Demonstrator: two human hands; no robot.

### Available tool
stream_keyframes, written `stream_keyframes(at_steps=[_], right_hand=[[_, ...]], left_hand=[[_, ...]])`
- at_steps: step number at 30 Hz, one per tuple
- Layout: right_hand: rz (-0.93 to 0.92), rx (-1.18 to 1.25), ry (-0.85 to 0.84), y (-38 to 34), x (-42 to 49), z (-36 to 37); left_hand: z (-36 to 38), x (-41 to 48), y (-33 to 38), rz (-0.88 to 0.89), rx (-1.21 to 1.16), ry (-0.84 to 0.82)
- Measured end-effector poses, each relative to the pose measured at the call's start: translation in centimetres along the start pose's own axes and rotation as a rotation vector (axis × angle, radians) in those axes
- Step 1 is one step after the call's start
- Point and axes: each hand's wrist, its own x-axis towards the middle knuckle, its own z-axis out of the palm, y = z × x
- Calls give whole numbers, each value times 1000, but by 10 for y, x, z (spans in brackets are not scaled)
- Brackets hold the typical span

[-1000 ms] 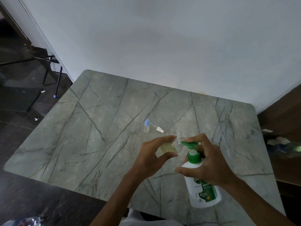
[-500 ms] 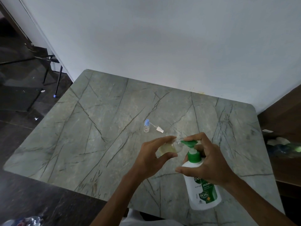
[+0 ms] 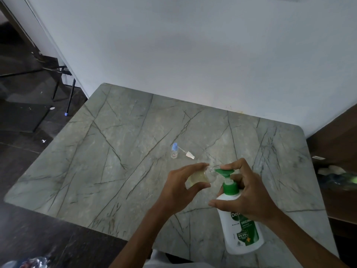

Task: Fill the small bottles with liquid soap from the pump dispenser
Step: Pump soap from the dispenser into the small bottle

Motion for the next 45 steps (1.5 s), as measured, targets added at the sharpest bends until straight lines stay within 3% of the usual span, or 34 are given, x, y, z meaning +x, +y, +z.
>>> stream_keyframes(at_steps=[45], right_hand=[[-4, 3, -17, -5, -2, -1]], left_hand=[[0, 0, 6, -2, 4, 7]])
